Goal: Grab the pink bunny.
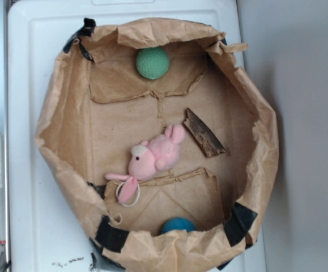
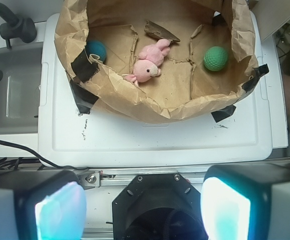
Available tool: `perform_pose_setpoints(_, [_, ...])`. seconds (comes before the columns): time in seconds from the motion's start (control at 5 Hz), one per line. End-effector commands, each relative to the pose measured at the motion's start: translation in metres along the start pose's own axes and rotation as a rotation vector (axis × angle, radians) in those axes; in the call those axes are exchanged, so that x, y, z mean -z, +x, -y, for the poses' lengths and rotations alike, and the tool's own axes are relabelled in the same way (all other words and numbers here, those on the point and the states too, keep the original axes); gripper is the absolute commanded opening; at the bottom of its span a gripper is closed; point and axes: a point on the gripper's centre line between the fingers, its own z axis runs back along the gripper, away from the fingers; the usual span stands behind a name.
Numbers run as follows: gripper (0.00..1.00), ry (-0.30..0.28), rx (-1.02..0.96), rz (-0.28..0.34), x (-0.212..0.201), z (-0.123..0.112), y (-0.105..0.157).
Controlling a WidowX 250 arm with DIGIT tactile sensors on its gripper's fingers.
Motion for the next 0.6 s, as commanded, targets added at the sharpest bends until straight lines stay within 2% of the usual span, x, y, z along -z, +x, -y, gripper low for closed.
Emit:
perform_pose_setpoints(0.0, [1.0, 0.0, 0.0, 0.0, 0.0, 0.0, 0.0])
perform_pose_setpoints(0.2, [1.0, 0.003, -0.034, 0.021, 0.01, 0.009, 0.024])
perform_pose_setpoints(0.4, [1.0, 0.015, -0.076, 0.038, 0.02, 0.007, 0.038])
